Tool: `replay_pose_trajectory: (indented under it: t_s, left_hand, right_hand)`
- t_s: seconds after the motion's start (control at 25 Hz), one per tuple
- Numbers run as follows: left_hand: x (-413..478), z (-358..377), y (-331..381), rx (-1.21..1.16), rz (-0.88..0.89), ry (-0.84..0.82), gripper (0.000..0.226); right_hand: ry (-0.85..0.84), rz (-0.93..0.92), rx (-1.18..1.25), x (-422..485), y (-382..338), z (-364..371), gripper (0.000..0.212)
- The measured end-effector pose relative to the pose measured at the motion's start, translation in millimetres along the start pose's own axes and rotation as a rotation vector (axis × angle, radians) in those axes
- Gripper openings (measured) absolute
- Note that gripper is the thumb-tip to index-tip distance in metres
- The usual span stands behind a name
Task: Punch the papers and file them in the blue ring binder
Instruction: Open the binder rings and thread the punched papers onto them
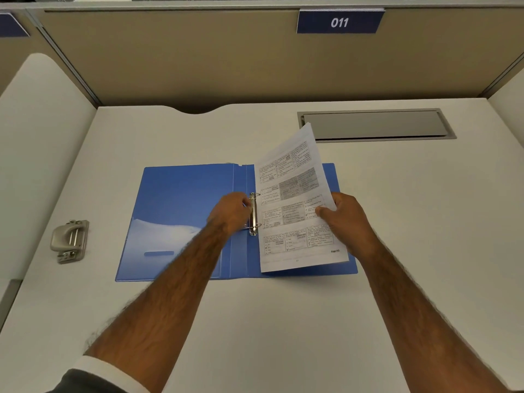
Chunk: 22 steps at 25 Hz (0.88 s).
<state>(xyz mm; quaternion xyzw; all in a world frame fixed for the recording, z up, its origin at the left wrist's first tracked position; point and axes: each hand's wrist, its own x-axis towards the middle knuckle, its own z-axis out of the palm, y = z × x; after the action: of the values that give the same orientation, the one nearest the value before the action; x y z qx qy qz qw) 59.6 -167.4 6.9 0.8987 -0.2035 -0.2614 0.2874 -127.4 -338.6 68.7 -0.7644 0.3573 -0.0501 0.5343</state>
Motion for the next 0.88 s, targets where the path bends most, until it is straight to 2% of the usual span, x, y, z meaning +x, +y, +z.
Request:
replay_pose_trajectory:
  t_s: [0.08, 0.12, 0.2, 0.32, 0.48, 0.68, 0.8, 0.88]
  left_hand:
    - [18, -15, 4, 0.010, 0.037, 0.170, 0.009]
    - [28, -21, 7, -0.046, 0.033, 0.170, 0.013]
    - [44, -26, 12, -0.103, 0.026, 0.042, 0.023]
    - [55, -21, 14, -0.045, 0.067, -0.082, 0.017]
    - [56, -11, 9, -0.088, 0.110, -0.062, 0.007]
    - [52, -7, 5, -0.024, 0.035, 0.017, 0.042]
    - [52, -12, 4, -0.020, 0.012, -0.005, 0.050]
    - [54, -13, 4, 0.006, 0.005, -0.017, 0.049]
  right_hand:
    - [0.000, -0.004, -0.011, 3, 2, 1, 0.020]
    - [0.001, -0.002, -0.017, 4, 3, 1, 0.020]
    - [0.005, 0.000, -0.019, 6, 6, 2, 0.020]
    - [0.012, 0.007, -0.024, 10, 12, 5, 0.024]
    - [0.008, 0.046, 0.020, 18, 25, 11, 0.028]
    - [0.008, 0.098, 0.029, 26, 46, 11, 0.025]
    - [0.009, 0.120, 0.003, 28, 59, 10, 0.025]
    - [0.026, 0.145, 0.007, 29, 69, 9, 0.017]
